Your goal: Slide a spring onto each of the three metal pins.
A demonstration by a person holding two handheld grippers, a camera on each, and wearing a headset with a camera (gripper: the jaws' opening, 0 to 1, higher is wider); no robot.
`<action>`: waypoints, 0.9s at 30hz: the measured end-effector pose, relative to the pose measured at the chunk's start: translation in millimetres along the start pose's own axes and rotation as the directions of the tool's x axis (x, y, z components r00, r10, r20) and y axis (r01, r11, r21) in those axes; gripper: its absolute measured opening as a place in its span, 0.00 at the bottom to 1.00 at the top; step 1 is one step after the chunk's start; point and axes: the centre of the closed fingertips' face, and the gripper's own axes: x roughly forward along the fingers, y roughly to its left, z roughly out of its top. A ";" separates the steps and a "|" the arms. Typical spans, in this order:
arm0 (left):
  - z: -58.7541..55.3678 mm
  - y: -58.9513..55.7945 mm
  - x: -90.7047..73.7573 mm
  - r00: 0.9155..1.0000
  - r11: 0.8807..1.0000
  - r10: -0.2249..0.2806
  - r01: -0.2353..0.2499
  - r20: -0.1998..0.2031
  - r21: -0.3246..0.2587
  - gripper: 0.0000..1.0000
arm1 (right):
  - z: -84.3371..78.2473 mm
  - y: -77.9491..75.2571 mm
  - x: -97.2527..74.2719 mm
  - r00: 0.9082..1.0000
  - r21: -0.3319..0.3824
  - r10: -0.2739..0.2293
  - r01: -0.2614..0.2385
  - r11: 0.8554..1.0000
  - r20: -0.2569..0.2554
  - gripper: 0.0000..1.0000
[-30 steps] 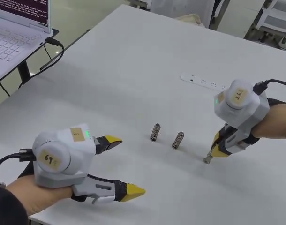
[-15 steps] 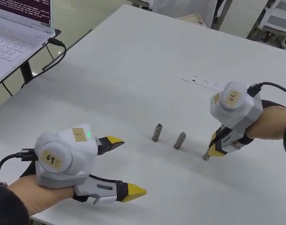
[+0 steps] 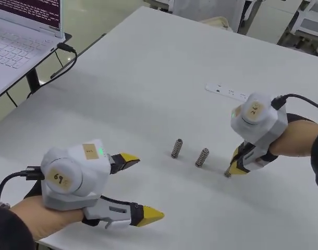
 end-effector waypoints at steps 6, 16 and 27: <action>0.4 0.3 -0.4 1.000 1.000 0.001 -0.001 0.001 0.001 0.67 | -1.4 0.6 2.0 1.000 0.000 0.004 -0.004 1.000 -0.003 0.09; -0.4 1.3 -1.6 1.000 1.000 0.003 -0.003 0.003 -0.001 0.67 | 0.6 1.5 4.0 1.000 0.003 0.006 -0.006 1.000 0.008 0.13; 0.2 0.5 -1.4 1.000 1.000 0.000 0.000 0.002 0.002 0.68 | 0.3 2.2 1.8 0.999 0.020 -0.006 0.005 1.000 0.033 0.23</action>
